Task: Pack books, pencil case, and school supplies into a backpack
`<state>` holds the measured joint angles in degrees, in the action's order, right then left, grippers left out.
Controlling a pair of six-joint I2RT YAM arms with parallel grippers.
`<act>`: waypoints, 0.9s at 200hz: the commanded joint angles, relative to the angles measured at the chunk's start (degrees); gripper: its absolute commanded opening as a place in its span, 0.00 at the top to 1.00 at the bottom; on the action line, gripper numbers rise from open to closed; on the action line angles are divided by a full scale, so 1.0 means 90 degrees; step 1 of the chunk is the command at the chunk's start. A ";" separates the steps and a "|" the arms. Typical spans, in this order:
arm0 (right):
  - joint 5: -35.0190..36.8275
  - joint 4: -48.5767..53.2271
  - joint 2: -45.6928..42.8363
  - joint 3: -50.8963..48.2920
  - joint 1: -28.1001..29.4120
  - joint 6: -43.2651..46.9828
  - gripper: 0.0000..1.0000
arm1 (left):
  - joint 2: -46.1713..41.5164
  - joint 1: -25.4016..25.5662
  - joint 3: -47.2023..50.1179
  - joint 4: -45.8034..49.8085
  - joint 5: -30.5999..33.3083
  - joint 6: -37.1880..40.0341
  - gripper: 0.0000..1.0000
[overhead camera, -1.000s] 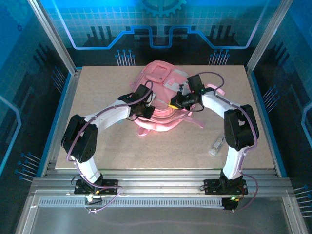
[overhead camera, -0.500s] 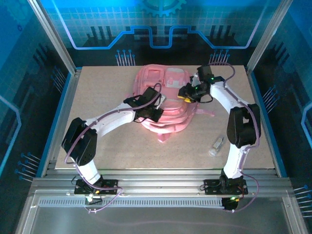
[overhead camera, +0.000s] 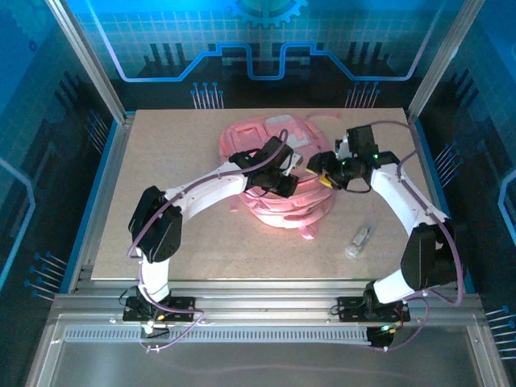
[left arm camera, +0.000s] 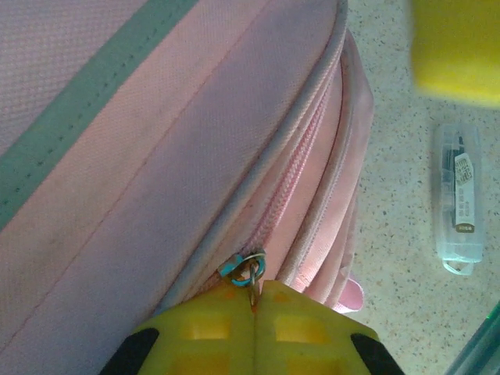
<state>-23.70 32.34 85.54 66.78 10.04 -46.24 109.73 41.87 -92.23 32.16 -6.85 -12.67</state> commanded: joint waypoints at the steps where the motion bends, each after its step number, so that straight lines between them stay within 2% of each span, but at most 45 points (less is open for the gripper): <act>1: -0.0222 -0.0840 -0.0110 -0.0589 0.0099 -0.1073 0.39 | 0.0044 0.0089 -0.0285 -0.0006 -0.0422 -0.0095 1.00; 58: -0.0322 -0.1983 0.0584 -0.0513 0.0144 -0.1745 0.41 | -0.0242 0.0211 0.0223 0.0040 -0.0296 0.0024 1.00; 77: -0.0131 -0.2149 0.0743 -0.0449 0.0290 -0.1854 0.43 | -0.0314 0.0231 0.0360 0.0003 -0.0285 -0.0008 1.00; 85: -0.0075 -0.2163 0.0842 -0.0428 0.0353 -0.1858 0.52 | -0.0351 0.0241 0.0408 -0.0026 -0.0284 -0.0036 1.00; 103: -0.0046 -0.2285 0.1026 -0.0488 0.0429 -0.1893 0.88 | -0.0417 0.0245 0.0517 -0.0097 -0.0232 -0.0068 1.00; 111: -0.0044 -0.2376 0.1034 -0.0556 0.0437 -0.1910 1.00 | -0.0451 0.0241 0.0564 -0.0082 -0.0135 -0.0040 1.00; 128: 0.0067 -0.2339 0.0978 -0.0614 0.0434 -0.1763 1.00 | -0.0510 0.0233 0.0645 0.0143 0.0224 0.0233 1.00; 156: 0.0448 -0.1623 0.0813 -0.0366 0.0377 -0.1002 1.00 | -0.0713 0.0086 0.0982 0.0822 0.1130 0.0888 1.00; 180: 0.0669 -0.1238 0.0754 -0.0241 0.0311 -0.0437 1.00 | -0.1104 -0.0356 0.1483 0.1150 0.1216 0.1109 1.00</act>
<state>-23.31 18.46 93.91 62.00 13.52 -58.37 105.41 42.15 -83.05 33.23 0.30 -7.42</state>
